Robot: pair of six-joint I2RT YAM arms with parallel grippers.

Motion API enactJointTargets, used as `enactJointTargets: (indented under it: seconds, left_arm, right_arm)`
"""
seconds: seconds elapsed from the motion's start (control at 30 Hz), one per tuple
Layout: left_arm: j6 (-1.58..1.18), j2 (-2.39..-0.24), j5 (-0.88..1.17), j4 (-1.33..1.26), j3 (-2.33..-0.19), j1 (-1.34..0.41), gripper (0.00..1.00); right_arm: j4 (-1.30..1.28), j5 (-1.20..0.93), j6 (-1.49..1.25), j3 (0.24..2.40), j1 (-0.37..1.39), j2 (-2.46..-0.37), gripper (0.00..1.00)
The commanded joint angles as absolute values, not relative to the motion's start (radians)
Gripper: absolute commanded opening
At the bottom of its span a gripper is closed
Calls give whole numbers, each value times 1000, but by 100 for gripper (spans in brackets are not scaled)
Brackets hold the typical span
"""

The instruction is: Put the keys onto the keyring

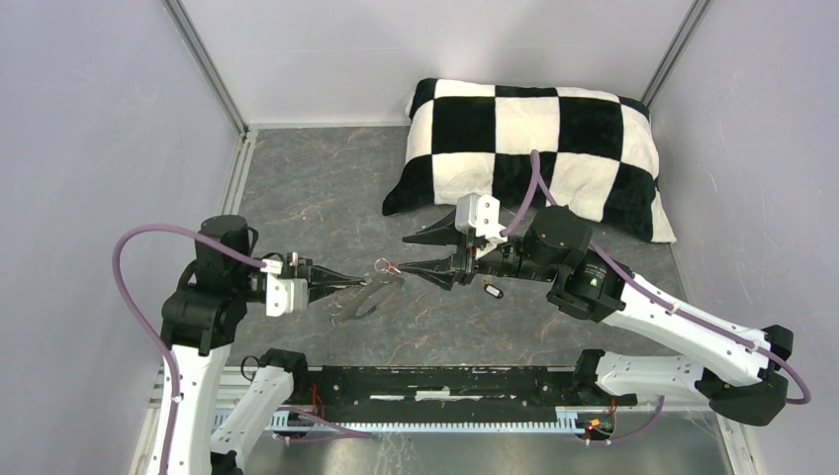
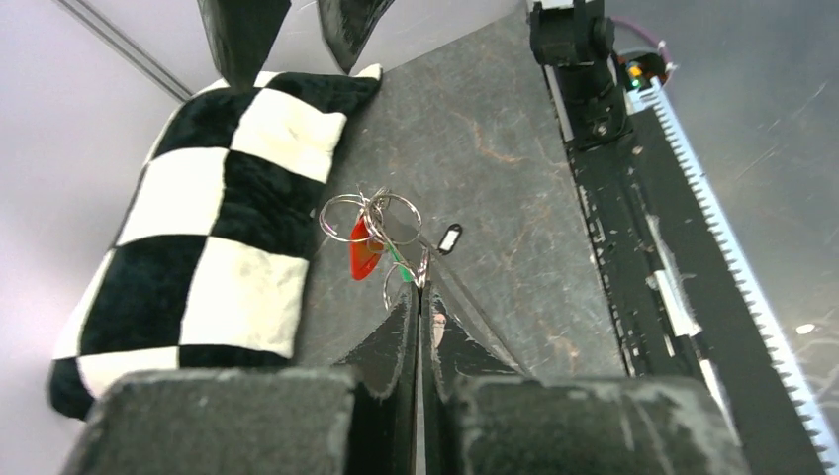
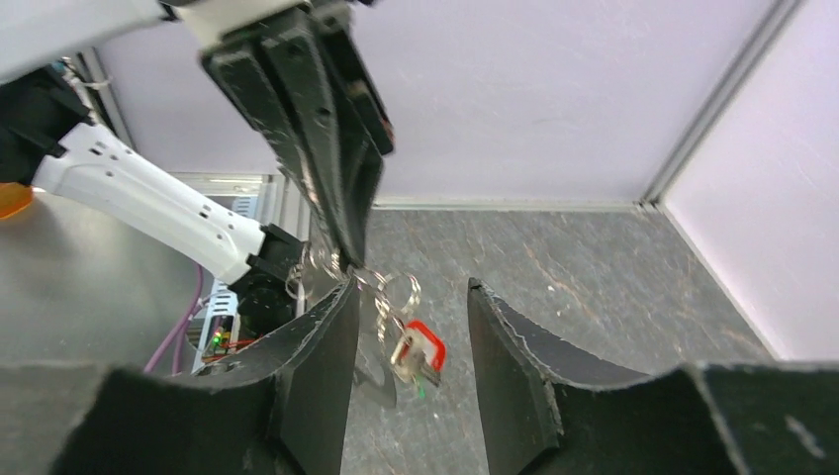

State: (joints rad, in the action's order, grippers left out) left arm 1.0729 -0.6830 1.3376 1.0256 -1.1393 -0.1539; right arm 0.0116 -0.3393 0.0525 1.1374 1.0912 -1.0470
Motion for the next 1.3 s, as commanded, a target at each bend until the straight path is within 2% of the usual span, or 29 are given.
enactJointTargets:
  seconds: [0.0,0.2,0.47,0.77,0.93,1.2,1.27]
  left_arm:
    - [915,-715,1413,967,-1159,-155,2]
    - [817,-754,1362,920,-1136,-155,2]
    - [836,-750,1322,888,-1123,-155,2]
    - [818,-715,1322,888,-1104,-155,2]
    - [818,-709,1327,888,-1103,-155,2]
    - [807,-700,1344,888,-1074,-155,2]
    - [799,-694,1331,886,-1060,-155,8]
  right_arm:
    - [4,-444,95,1237,1105,-1076,50]
    - [-131,-440,142,1313,1126,-1186,44]
    - [-287,-255,212,1396,1203,-1283,37]
    - [-236,-201,196,1388,1230,-1302,26]
    - [-219,-194,184,1381,1235,-1305,11]
    - [-186,-178,168,1367,1244,-1310,0]
    - [-204,-159,175,1378,1246,-1314,0]
